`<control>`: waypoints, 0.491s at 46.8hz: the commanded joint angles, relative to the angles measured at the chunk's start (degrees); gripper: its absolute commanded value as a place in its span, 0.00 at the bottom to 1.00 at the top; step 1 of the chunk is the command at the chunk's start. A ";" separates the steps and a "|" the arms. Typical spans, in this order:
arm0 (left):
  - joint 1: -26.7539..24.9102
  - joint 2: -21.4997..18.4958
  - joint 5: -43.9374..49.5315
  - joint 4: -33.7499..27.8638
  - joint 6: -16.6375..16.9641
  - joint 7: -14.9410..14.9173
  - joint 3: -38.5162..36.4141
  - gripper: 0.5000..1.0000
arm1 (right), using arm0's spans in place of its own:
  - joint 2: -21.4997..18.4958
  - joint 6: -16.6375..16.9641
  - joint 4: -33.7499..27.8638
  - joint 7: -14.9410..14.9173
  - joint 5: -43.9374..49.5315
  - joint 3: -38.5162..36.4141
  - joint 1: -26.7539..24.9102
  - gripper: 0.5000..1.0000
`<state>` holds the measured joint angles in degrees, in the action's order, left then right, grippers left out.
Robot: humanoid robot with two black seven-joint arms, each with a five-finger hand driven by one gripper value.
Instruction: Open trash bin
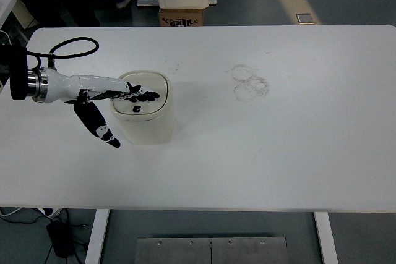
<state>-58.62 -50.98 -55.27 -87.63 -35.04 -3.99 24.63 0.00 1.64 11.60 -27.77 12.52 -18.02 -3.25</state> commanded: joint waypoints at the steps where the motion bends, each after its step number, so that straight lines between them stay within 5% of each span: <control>1: -0.71 0.00 0.17 0.10 0.04 0.03 0.16 1.00 | 0.00 0.03 0.00 0.00 0.05 0.00 0.00 0.98; 23: -7.04 -0.61 6.06 5.10 0.04 0.03 0.60 1.00 | 0.00 -0.06 0.00 0.00 -0.04 0.00 0.00 0.98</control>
<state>-65.19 -51.48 -49.55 -83.47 -35.00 -3.95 25.26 0.00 1.67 11.60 -27.77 12.48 -18.02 -3.25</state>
